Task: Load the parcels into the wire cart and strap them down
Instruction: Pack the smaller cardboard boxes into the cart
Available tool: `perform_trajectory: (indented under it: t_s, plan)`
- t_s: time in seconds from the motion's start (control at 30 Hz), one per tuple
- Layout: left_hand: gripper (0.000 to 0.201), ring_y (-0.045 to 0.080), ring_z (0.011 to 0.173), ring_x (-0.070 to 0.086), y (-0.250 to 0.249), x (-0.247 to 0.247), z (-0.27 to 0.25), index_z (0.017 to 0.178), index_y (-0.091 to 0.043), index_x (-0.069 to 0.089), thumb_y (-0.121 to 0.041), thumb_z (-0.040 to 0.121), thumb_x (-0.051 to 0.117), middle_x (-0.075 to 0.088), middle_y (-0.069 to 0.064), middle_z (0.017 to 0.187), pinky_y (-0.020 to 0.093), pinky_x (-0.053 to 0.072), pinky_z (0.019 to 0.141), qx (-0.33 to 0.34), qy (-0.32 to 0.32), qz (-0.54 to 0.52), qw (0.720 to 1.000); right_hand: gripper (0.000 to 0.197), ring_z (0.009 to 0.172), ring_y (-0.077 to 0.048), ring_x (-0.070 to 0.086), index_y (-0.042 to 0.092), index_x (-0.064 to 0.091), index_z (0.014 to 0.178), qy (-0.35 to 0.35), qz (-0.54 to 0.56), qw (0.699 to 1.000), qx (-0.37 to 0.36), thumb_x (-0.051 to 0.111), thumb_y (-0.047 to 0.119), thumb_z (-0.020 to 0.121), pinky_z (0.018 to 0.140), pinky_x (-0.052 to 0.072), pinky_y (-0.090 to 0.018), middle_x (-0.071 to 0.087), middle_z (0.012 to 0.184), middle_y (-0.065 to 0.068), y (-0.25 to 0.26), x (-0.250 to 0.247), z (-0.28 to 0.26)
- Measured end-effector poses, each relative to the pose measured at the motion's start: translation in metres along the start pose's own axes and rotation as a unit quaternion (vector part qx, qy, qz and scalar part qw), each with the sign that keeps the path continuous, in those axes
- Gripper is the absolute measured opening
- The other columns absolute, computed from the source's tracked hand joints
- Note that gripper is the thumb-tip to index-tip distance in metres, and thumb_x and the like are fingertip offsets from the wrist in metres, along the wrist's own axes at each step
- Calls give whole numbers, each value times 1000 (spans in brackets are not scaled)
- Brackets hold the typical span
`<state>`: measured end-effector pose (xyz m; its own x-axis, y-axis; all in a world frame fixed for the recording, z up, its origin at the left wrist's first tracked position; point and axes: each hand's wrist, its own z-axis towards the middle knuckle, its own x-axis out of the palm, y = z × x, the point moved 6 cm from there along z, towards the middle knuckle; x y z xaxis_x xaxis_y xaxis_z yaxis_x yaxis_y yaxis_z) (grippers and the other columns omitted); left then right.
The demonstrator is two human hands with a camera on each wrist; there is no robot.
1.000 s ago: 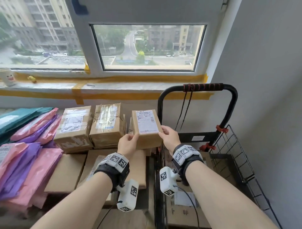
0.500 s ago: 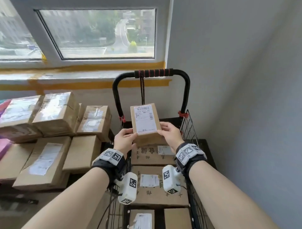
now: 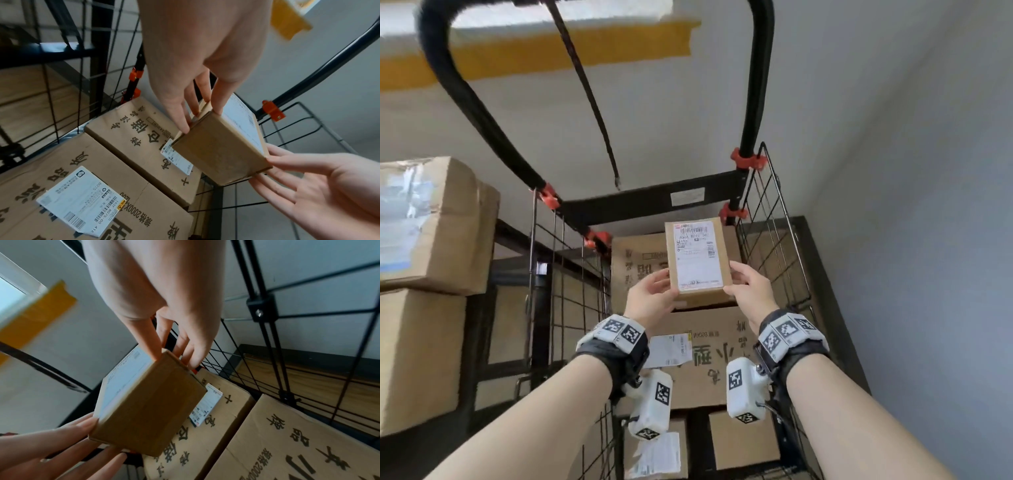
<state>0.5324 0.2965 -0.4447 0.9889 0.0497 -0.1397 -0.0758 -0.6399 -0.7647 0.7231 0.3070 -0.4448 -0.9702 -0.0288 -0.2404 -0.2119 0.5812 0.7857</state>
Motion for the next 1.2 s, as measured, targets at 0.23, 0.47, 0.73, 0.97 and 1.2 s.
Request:
perform_trajectory:
  t_s: [0.23,0.47,0.73,0.97,1.2]
  plan:
    - [56,19,115,58,31,29,101,137,-14,45,-4,85,64,58,8,130,20,55,69,-25,18,45,998,61,117,-14,50,16,43,138,-22,-26,999,36,67,4,83,94,39,-22,53,133,-3,-34,17,86]
    - [54,18,118,54,63,51,163,140,-15,41,-5,90,58,52,6,136,28,49,84,-51,69,2,996,58,117,-12,51,16,45,137,-81,-43,994,56,65,3,85,94,37,-18,54,134,-3,-69,18,141]
    - [52,18,126,47,77,72,191,141,-19,41,1,94,48,49,-1,134,32,42,104,-47,88,-13,995,57,116,-10,52,16,44,139,-135,-32,989,53,60,-1,87,91,40,-15,53,136,-4,-87,16,171]
    - [54,14,131,40,81,76,185,145,-20,34,2,96,41,38,-3,147,27,38,102,-73,130,-8,989,58,109,-16,54,19,34,145,-122,-151,979,58,50,3,93,82,38,-19,53,136,-5,-81,21,169]
    - [45,22,123,49,64,41,156,137,-15,45,-5,94,49,49,8,138,35,42,104,-56,56,64,995,52,116,-24,55,21,42,139,-50,-264,963,37,48,6,90,91,46,-29,52,136,-4,-59,29,130]
